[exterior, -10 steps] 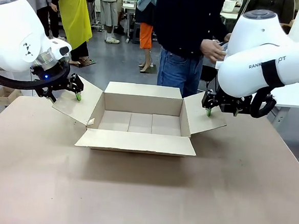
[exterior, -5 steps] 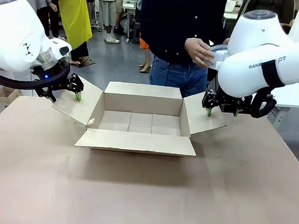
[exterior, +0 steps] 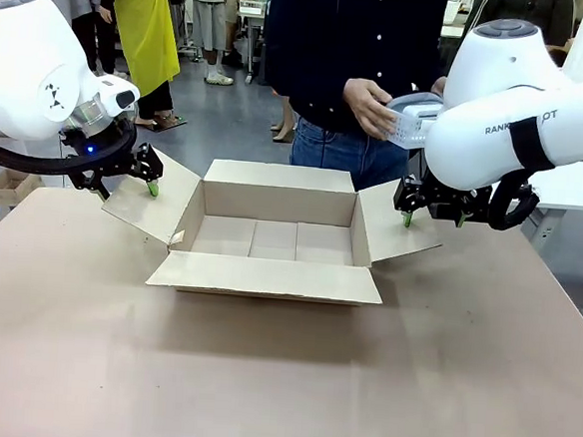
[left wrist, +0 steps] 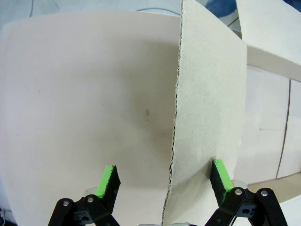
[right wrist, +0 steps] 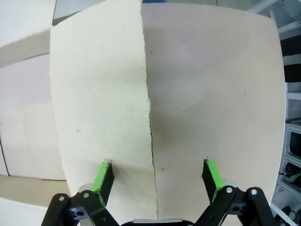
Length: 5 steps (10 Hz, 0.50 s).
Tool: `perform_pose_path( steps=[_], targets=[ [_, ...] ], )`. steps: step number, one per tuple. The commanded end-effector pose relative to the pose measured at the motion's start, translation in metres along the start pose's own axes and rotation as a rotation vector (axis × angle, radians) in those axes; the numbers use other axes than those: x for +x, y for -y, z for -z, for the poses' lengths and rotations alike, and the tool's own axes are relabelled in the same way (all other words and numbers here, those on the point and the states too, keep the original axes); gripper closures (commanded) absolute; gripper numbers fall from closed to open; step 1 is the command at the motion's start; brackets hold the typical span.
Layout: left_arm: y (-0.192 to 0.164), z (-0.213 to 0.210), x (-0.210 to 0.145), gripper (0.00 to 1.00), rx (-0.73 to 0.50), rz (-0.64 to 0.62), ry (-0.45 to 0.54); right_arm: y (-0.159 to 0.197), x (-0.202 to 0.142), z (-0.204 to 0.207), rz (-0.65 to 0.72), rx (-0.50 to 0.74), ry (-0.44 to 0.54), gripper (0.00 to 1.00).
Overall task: Pack the gift set into the box.
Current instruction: Lift both hands away from the flaps of the Package Box.
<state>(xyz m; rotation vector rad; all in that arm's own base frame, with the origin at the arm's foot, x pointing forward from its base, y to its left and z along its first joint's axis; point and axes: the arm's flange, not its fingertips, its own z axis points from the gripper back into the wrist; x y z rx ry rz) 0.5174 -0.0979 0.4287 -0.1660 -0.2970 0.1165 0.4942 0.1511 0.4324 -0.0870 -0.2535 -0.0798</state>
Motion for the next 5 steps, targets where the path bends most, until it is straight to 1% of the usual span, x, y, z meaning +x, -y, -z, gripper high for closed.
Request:
perform_pose_path(
  steps=[1,5],
  targets=[
    [0.0009,-0.0014,0.0001,0.00,0.017,-0.012,0.002,-0.0033,0.0049,-0.0016,0.015,-0.027,0.010,0.00],
    [0.0009,-0.0014,0.0001,0.00,0.017,-0.012,0.002,-0.0033,0.0049,-0.0016,0.015,-0.027,0.010,0.00]
  ],
)
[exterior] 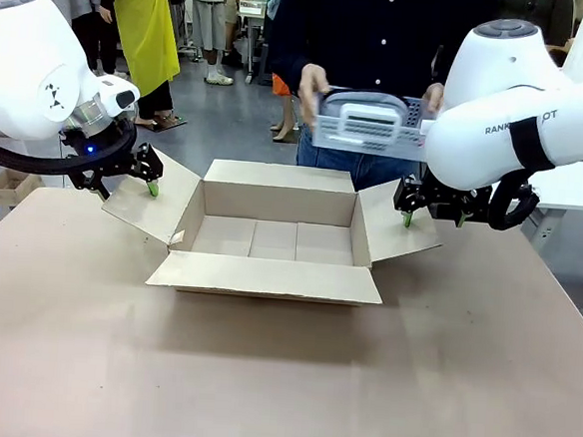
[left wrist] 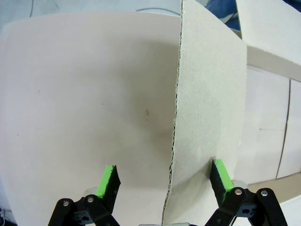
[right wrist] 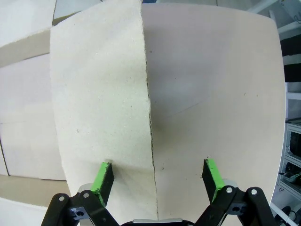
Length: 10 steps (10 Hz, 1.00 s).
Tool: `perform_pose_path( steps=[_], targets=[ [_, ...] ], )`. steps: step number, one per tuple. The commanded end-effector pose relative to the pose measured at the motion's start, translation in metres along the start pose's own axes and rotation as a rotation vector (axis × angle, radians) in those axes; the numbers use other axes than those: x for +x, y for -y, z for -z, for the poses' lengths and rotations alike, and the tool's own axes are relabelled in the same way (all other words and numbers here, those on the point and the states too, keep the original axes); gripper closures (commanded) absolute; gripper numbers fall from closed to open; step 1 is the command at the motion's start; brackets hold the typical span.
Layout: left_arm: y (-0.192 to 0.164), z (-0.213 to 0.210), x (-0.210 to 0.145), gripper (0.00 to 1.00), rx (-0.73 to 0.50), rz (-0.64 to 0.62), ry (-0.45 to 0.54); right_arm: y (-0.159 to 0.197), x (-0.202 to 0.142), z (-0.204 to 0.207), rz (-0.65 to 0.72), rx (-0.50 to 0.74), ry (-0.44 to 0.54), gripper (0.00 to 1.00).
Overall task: Pack the gift set into the box.
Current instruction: Lift both hands away from the flaps of the Package Box.
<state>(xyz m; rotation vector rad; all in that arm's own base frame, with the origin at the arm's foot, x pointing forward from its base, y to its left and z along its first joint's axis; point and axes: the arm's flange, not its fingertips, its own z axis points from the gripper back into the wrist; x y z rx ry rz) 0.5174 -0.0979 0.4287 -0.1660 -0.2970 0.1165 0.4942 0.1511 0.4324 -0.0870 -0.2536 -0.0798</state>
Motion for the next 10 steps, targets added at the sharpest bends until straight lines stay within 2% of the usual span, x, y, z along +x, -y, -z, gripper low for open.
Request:
perform_pose_path(
  steps=[1,10],
  targets=[
    [0.0009,-0.0014,0.0001,0.00,0.017,-0.012,0.002,-0.0033,0.0049,-0.0016,0.015,-0.027,0.010,0.00],
    [0.0009,-0.0014,0.0001,0.00,0.017,-0.012,0.002,-0.0033,0.0049,-0.0016,0.015,-0.027,0.010,0.00]
  ],
)
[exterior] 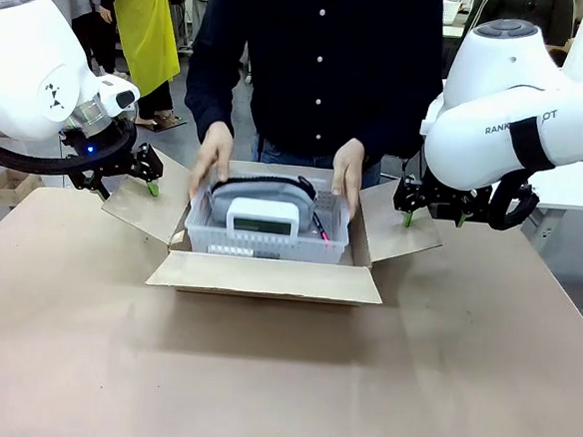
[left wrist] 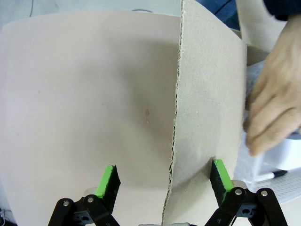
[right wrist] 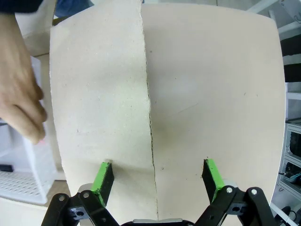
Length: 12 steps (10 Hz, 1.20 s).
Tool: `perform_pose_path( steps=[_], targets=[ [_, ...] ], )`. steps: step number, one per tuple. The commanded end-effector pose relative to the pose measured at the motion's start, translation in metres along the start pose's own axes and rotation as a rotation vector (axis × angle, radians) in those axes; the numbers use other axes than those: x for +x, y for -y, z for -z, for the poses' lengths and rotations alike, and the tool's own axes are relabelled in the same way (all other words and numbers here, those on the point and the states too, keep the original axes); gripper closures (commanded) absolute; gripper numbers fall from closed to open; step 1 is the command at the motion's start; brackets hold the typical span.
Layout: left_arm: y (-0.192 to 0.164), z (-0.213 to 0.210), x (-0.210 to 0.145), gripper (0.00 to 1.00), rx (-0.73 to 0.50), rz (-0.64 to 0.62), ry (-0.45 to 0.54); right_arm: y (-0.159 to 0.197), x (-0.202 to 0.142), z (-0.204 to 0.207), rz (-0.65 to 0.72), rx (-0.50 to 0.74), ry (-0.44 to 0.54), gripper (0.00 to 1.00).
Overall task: Pack the gift set into the box.
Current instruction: Lift both hands away from the flaps of the Package Box.
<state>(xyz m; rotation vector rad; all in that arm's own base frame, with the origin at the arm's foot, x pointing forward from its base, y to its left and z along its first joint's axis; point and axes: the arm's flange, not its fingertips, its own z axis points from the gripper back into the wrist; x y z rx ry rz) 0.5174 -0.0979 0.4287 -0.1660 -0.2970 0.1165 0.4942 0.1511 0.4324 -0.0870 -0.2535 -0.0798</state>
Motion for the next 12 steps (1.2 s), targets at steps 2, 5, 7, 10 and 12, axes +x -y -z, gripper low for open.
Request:
perform_pose_path(
  steps=[2,5,7,10,12],
  targets=[
    [0.001,-0.001,0.000,0.00,0.017,-0.012,0.002,-0.003,0.005,-0.002,0.015,-0.027,0.010,0.00],
    [0.001,-0.001,0.000,0.00,0.017,-0.012,0.002,-0.003,0.005,-0.002,0.015,-0.027,0.010,0.00],
    [0.000,0.000,0.000,0.00,0.000,0.000,0.000,0.000,0.000,0.000,0.000,0.000,0.000,0.00],
    [-0.026,-0.098,-0.051,0.00,-0.173,0.045,0.056,0.065,-0.038,-0.082,-0.027,0.171,0.101,0.00],
    [-0.076,-0.135,-0.081,0.00,-0.393,0.019,0.002,0.125,-0.067,-0.104,0.007,0.405,0.055,0.00]
  ],
)
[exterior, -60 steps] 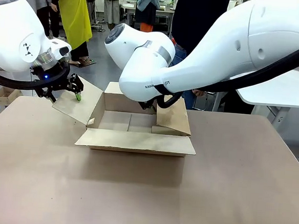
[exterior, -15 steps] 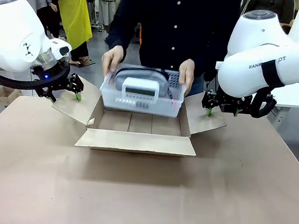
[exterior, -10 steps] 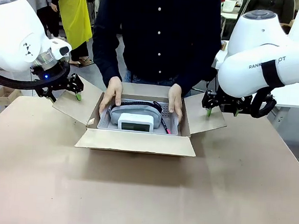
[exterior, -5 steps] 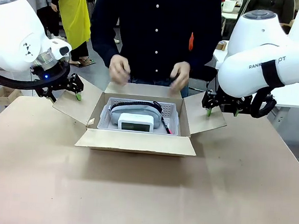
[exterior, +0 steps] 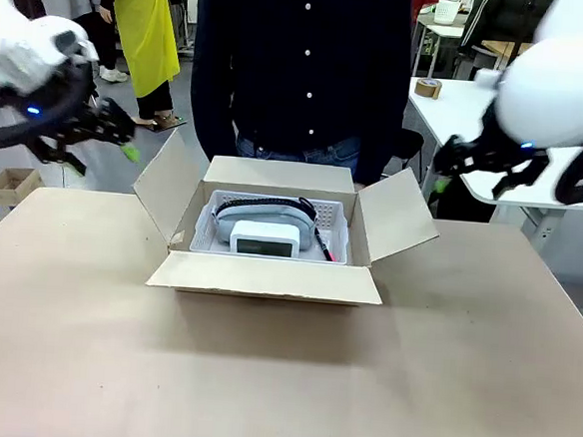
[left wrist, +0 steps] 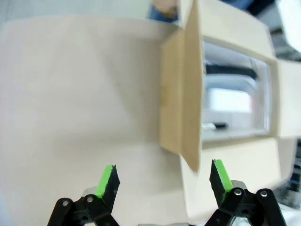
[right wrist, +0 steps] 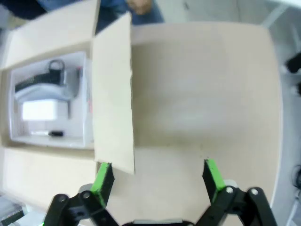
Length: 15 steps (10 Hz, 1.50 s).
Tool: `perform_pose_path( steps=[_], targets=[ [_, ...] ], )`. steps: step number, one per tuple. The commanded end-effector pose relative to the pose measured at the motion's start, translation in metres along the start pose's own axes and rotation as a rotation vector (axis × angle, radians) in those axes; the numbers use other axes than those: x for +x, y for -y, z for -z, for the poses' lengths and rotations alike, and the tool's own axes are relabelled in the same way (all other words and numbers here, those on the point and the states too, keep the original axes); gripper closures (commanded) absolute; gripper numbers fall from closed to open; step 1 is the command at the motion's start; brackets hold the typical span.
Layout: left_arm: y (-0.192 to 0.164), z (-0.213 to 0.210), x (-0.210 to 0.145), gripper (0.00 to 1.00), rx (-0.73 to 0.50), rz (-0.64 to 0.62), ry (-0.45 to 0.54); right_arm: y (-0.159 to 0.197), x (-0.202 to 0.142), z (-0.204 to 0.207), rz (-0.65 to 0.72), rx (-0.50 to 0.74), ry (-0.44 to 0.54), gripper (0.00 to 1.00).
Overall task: Pack the gift set into the box.
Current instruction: Lift both hands away from the flaps of the Package Box, then press and hold the closed box until the human finishes sealing it.
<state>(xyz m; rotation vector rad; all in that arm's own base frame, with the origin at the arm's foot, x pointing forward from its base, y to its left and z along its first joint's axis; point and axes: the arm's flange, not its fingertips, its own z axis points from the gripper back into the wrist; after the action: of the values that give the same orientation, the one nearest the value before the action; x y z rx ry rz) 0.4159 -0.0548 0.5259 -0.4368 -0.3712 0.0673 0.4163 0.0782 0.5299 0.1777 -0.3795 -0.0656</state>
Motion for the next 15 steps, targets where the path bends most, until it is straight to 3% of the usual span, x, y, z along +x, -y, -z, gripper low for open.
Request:
perform_pose_path(
  steps=[1,2,3,4,5,6,15],
  targets=[
    [-0.072,-0.033,-0.025,0.00,-0.309,0.032,-0.079,0.079,-0.032,-0.018,0.085,0.313,-0.101,0.00],
    [-0.120,-0.038,-0.033,0.00,-0.608,0.155,-0.126,0.132,-0.050,-0.015,0.174,0.582,-0.090,0.00],
    [-0.163,-0.034,-0.038,0.00,-0.835,0.096,-0.089,0.177,-0.065,-0.002,0.301,0.785,-0.086,0.00],
    [-0.201,-0.026,-0.044,0.00,-1.066,-0.035,0.004,0.216,-0.081,0.019,0.416,0.918,-0.054,0.00],
    [-0.231,-0.016,-0.048,0.00,-1.200,-0.223,0.119,0.241,-0.096,0.038,0.478,1.065,0.023,0.00],
    [-0.163,-0.050,-0.060,0.00,-0.666,0.055,0.085,0.181,-0.078,-0.006,0.243,0.636,-0.017,0.00],
    [-0.163,-0.050,-0.060,0.00,-0.666,0.055,0.085,0.181,-0.078,-0.006,0.243,0.636,-0.017,0.00]
  ],
)
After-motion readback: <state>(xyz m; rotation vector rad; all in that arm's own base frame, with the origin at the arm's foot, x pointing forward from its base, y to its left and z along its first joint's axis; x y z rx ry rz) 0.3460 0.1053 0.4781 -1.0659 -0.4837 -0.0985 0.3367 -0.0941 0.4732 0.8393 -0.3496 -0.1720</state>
